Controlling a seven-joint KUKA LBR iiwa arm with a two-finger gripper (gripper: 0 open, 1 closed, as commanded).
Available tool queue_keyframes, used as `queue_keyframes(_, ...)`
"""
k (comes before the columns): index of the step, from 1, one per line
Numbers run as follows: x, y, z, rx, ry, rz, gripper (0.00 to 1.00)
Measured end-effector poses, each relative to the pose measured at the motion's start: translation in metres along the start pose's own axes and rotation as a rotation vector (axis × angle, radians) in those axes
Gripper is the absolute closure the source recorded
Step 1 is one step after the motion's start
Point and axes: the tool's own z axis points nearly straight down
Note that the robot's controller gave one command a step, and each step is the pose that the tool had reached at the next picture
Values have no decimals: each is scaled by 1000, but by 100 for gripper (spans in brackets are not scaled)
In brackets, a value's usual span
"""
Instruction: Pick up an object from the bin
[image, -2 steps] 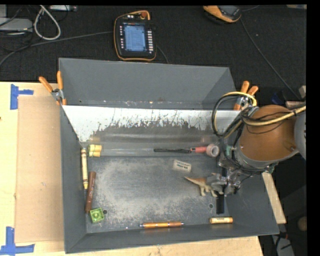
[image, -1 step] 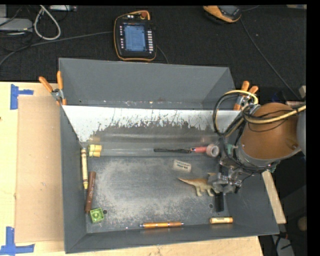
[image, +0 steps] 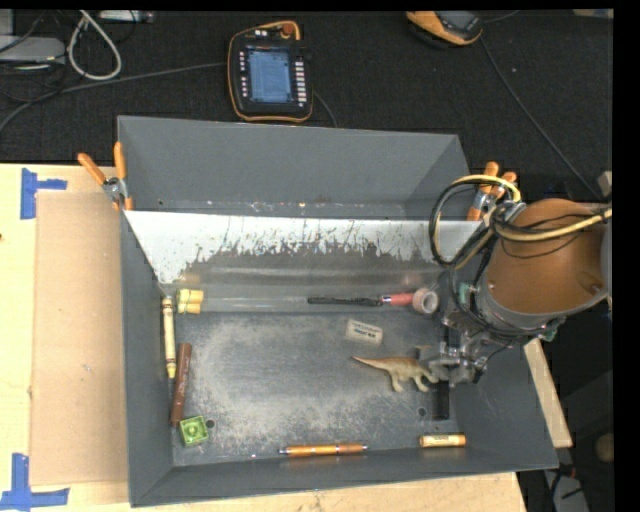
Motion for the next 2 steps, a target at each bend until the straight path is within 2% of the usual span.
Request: queue_keyframes(2, -1, 0, -17, 1, -2, 5, 100)
